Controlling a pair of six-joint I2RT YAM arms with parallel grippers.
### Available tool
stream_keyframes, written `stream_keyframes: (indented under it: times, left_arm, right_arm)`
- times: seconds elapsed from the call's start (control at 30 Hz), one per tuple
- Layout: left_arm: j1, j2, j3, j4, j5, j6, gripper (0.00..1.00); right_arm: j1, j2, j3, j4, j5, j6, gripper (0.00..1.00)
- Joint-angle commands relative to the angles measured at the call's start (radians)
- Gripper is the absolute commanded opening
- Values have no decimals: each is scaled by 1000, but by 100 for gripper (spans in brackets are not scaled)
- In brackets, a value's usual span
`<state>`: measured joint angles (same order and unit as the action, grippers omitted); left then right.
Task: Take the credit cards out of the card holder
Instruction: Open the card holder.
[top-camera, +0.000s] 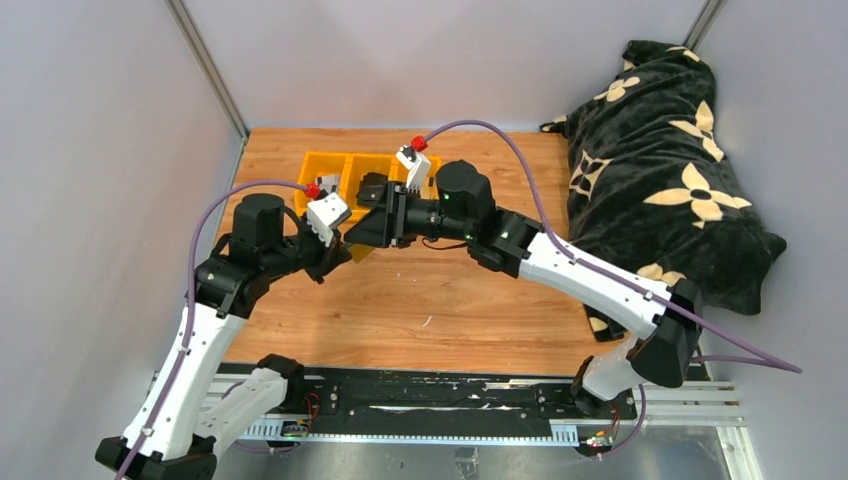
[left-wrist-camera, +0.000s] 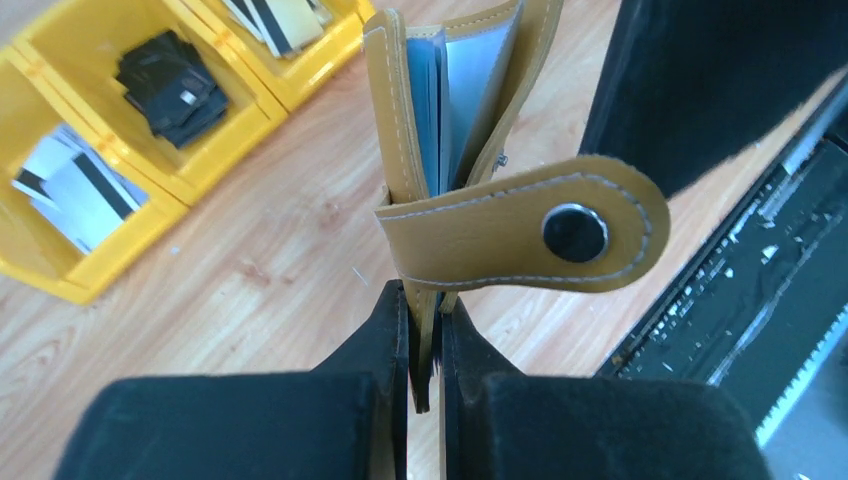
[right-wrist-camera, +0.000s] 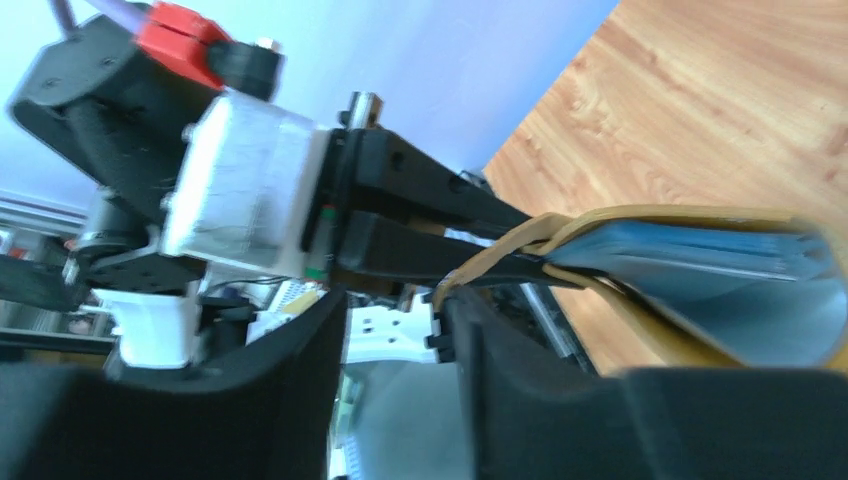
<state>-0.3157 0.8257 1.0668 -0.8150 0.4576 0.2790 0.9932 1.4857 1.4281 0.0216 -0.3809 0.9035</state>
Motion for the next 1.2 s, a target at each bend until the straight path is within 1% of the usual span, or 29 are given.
stream_keyframes:
  times: [0.0,0.07,0.1,0.13,0.27,0.4,0.57,0.8,0.93,1.17]
  left_arm:
    - [1,0,33,-81,74,-7,0]
    - [1,-8,51,-111,120,-9,0]
    - [1,-13,60,-128,143,-12,0]
    - [1,-21,67,-143,165,-14,0]
    - [1,-63,106,-196,258,-23,0]
    - [1,-92,123,-204,326,-69,0]
    - [1,-119,133,-204,393,-106,0]
    - [1,-129,141,-202,418,-132,0]
    - [1,-129,158,-202,445,-144,0]
    - [1,-128,160,-202,467,-158,0]
  right_arm:
    - [-27,-93,22,-16,-44,-103,62]
    - [-44,-131,21,-84,-71,-177,71]
    - [-50,-152,26,-124,-75,-224,73]
    - [-56,-171,34,-168,-70,-290,74]
    - [-98,-260,51,-313,-76,-460,79]
    - [-180,-299,32,-356,-160,-515,80]
    - [-202,-247,51,-353,-333,-532,75]
    - [-148,-185,70,-264,-520,-557,73]
    - [-128,-151,80,-263,-552,-584,72]
    - [-104,-64,165,-278,-606,-586,59]
